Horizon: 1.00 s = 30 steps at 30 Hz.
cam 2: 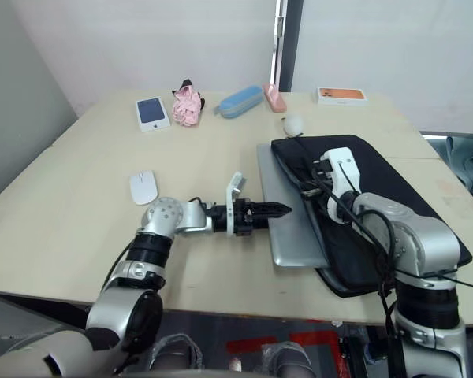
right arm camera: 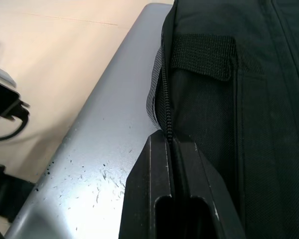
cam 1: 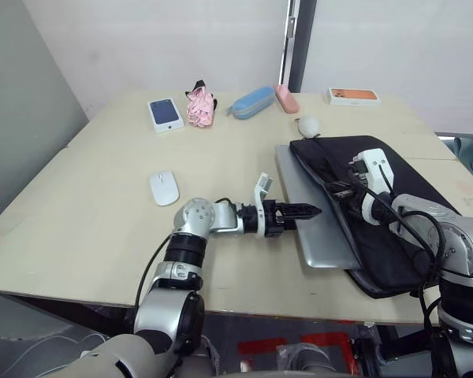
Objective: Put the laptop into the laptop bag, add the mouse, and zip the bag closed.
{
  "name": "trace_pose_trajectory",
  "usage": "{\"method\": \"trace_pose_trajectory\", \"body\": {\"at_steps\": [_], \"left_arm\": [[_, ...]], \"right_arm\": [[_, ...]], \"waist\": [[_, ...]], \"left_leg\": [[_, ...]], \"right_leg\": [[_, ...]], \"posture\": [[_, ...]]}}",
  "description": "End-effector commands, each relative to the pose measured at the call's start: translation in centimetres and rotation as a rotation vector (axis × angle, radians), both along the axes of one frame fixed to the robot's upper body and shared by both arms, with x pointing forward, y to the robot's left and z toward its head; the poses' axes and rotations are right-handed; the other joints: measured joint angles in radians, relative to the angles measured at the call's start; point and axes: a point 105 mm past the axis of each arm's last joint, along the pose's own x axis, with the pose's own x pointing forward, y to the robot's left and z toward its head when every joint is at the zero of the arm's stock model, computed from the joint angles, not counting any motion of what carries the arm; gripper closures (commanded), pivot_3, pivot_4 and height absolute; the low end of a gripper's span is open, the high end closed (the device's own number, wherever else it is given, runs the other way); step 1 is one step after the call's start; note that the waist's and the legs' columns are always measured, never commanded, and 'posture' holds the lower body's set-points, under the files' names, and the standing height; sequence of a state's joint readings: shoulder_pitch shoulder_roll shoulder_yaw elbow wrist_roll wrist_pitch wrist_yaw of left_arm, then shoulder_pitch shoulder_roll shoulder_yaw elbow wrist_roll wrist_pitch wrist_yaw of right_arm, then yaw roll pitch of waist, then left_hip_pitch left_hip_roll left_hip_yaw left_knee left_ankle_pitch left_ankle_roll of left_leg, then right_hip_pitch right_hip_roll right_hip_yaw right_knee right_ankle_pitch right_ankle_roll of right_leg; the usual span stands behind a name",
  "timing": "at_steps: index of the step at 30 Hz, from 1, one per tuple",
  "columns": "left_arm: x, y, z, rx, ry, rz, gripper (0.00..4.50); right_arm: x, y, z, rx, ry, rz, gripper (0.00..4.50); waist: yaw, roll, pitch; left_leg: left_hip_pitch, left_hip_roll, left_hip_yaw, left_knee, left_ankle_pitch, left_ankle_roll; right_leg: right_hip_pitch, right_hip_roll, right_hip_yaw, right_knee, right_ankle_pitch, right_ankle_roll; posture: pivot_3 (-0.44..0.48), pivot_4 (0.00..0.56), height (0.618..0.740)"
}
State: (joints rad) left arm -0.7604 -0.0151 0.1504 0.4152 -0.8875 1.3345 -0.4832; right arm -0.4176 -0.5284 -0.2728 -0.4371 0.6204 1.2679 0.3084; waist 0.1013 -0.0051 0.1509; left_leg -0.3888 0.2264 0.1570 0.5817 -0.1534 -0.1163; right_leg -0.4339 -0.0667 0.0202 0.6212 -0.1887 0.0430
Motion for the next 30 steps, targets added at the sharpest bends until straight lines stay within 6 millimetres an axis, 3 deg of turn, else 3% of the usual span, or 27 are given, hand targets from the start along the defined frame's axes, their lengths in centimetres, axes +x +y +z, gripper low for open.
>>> {"method": "trace_pose_trajectory", "body": {"at_steps": [1,15,19,23,28,30], "left_arm": [[0.1,0.7,2.3,-0.073,-0.090,-0.009,1.15],[1.9,-0.6,1.9,-0.082,-0.088,0.031,1.15],[2.0,-0.6,2.1,-0.091,-0.094,0.028,1.15],[1.7,-0.3,1.9,-0.089,-0.092,0.014,2.26],[1.2,0.1,2.0,-0.090,-0.090,-0.003,4.04],[1.1,0.2,2.0,-0.091,-0.087,-0.009,4.26]], "right_arm": [[-0.3,-0.3,1.2,-0.005,-0.037,0.036,4.50],[-1.8,1.3,1.2,0.051,0.013,0.179,4.50],[-1.9,1.0,0.9,0.050,0.017,0.164,4.50],[-1.6,0.6,0.8,0.045,0.010,0.138,4.50],[-1.5,-0.3,0.6,0.041,0.008,0.102,4.50],[-1.5,-0.4,0.6,0.043,0.007,0.099,4.50]], "waist": [[0.001,0.000,0.000],[0.001,0.000,0.000],[0.002,0.000,0.000],[0.004,0.000,0.000],[0.003,0.001,0.000],[0.005,0.001,0.000]], "left_leg": [[0.000,0.000,0.000,0.000,0.000,0.000],[-0.001,-0.001,0.000,0.000,0.000,0.001],[-0.001,-0.001,0.000,0.000,0.000,0.001],[-0.001,-0.001,0.000,0.000,0.000,0.001],[-0.001,-0.001,0.000,0.000,0.000,0.001],[-0.001,-0.001,0.000,0.000,0.000,0.001]], "right_leg": [[0.000,0.000,0.000,0.000,0.000,0.000],[0.000,-0.001,0.000,-0.001,0.000,0.000],[0.000,-0.001,0.000,-0.001,0.000,0.000],[0.000,-0.001,0.000,-0.001,0.000,0.000],[0.000,-0.001,0.000,-0.001,0.000,0.000],[0.000,-0.001,0.000,-0.001,0.000,0.000]], "posture": [[0.000,0.150,0.740],[0.000,0.150,0.740],[0.000,0.150,0.740],[0.000,0.150,0.740],[0.000,0.150,0.740],[0.000,0.150,0.740]]}}
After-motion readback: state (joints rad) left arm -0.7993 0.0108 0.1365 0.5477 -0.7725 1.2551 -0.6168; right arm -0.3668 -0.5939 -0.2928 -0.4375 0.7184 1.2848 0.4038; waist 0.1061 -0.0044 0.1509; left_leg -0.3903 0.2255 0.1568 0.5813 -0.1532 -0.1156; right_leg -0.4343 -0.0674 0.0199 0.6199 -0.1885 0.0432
